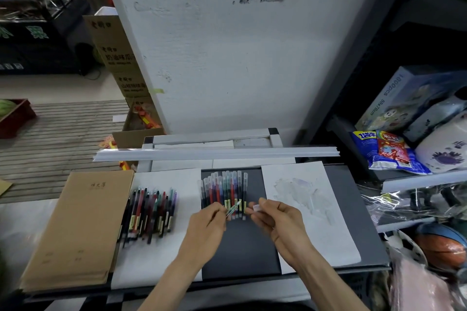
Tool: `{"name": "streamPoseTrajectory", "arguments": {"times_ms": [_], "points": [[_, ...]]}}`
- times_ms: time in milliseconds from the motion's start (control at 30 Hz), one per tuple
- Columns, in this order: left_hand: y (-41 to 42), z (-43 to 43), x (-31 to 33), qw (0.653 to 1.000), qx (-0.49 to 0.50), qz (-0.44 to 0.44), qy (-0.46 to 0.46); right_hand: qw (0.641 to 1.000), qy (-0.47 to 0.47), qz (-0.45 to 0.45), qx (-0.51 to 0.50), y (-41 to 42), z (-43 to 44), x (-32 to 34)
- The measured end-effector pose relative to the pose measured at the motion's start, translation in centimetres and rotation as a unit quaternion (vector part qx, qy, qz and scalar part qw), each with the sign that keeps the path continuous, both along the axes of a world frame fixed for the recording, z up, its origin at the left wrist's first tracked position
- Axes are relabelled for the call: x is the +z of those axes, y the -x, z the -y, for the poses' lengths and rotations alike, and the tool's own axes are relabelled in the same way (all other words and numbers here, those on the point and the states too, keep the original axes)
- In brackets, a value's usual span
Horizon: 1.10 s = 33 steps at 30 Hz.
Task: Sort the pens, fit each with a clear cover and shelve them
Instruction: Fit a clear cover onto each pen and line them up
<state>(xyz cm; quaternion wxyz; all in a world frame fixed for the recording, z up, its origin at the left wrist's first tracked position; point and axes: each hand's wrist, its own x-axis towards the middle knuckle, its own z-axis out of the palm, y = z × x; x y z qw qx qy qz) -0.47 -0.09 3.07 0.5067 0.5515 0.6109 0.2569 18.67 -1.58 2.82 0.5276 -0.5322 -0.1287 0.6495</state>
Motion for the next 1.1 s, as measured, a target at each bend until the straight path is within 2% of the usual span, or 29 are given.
{"name": "streamPoseTrajectory", "arguments": {"times_ms": [167, 233, 400, 567, 733, 900, 1000, 1100], "points": [[-0.7, 0.5, 1.1, 0.998, -0.038, 0.037, -0.025, 0.987, -0.026, 0.130, 0.087, -0.3, 0.3, 0.3], [-0.7, 0.5, 1.1, 0.997, -0.046, 0.036, -0.045, 0.985, -0.037, 0.123, 0.113, -0.6, 0.3, 0.9], [-0.7, 0.6, 1.3, 0.996, -0.049, 0.038, -0.066, 0.989, -0.057, 0.094, 0.103, -1.0, 0.0, 1.9], [-1.2, 0.8, 1.2, 0.993, -0.064, 0.003, -0.095, 0.960, -0.110, 0.193, 0.168, -0.7, 0.2, 2.1], [-1.6, 0.9, 1.3, 0.992, -0.076, 0.003, -0.102, 0.958, -0.116, 0.191, 0.180, -0.6, 0.1, 1.8], [-1.8, 0.3, 1.6, 0.994, -0.043, 0.099, -0.004, 0.955, -0.127, 0.189, 0.191, -0.5, -0.6, 1.9], [-2.3, 0.2, 1.8, 0.982, 0.003, 0.178, 0.061, 0.957, -0.131, 0.165, 0.198, -0.9, -1.0, 1.9], [-2.9, 0.4, 1.3, 0.966, 0.040, 0.227, 0.118, 0.951, -0.134, 0.183, 0.208, -1.2, -1.2, 2.0]]}}
